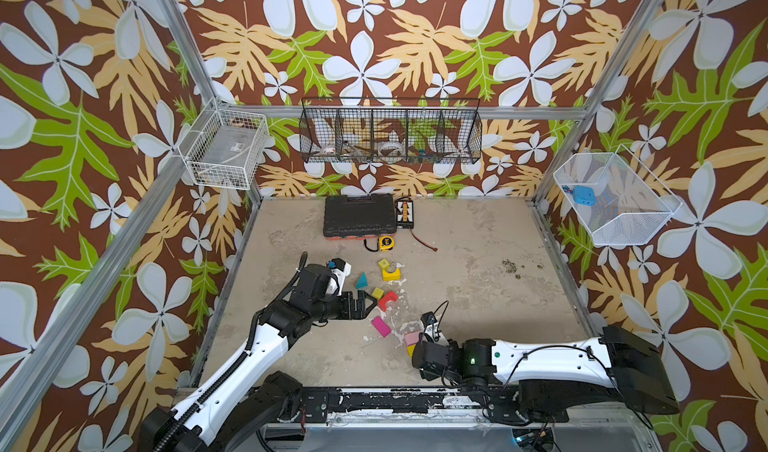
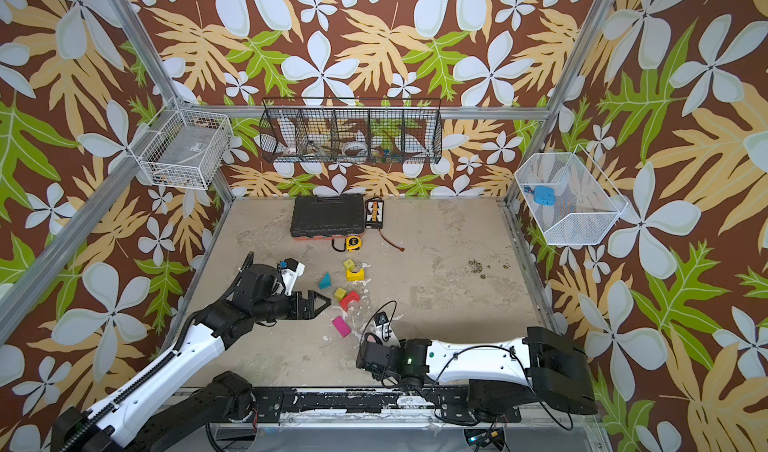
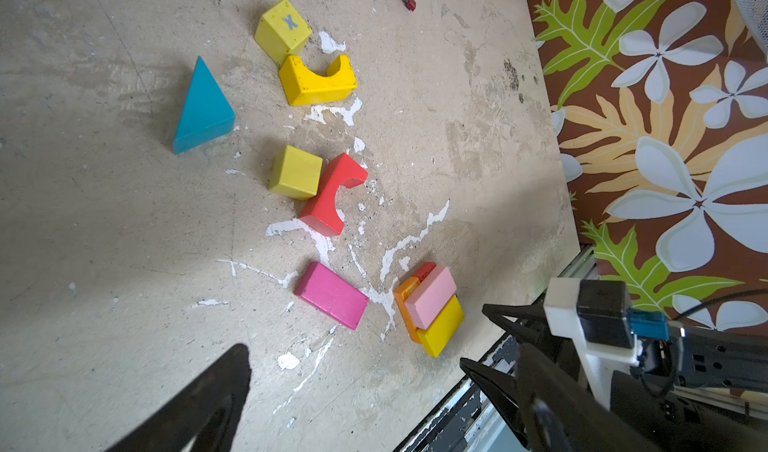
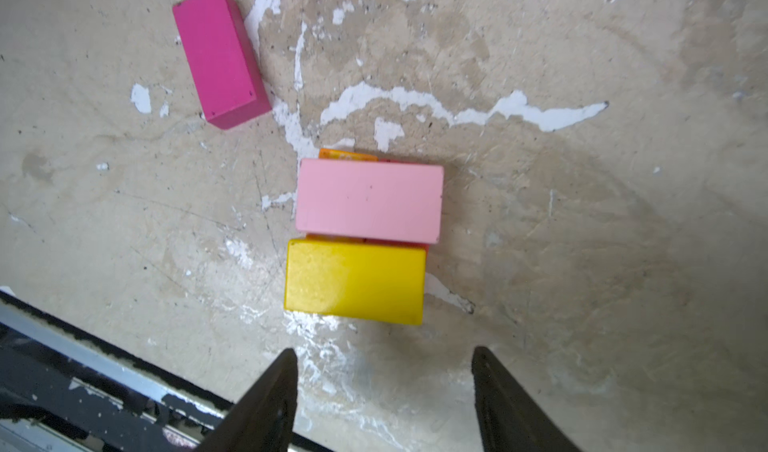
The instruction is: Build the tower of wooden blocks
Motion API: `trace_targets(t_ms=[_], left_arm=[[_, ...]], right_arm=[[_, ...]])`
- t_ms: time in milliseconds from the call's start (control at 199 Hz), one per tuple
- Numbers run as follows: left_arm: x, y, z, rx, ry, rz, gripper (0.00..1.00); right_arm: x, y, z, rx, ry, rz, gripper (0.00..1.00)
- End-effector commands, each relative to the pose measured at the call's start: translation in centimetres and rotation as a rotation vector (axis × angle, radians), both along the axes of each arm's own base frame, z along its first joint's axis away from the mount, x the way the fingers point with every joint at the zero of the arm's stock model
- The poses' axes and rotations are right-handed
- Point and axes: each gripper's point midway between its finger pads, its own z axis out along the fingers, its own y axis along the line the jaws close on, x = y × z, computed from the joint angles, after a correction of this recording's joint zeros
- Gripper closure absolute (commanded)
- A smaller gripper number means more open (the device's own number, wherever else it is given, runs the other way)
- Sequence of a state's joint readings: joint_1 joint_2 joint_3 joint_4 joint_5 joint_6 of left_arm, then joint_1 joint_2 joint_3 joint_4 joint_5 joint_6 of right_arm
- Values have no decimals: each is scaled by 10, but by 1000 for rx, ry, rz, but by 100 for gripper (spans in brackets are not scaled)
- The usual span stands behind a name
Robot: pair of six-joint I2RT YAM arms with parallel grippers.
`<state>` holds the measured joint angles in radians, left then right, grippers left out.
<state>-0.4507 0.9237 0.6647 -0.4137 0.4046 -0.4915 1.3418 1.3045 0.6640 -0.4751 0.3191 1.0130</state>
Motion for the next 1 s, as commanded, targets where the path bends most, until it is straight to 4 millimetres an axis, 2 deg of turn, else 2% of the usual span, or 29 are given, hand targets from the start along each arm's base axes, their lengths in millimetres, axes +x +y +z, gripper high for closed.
trace_targets(t_ms=[0, 201, 999], left_arm=[[1, 0, 2, -3, -14, -2, 0], [1, 0, 2, -3, -13, 0, 0], [1, 0, 4, -5, -20, -2, 0]], right_arm=[[-4, 1, -6, 5, 15, 16, 35], [-2, 7, -14, -25, 17, 25, 41], [12, -2, -23, -82, -4, -25, 45]])
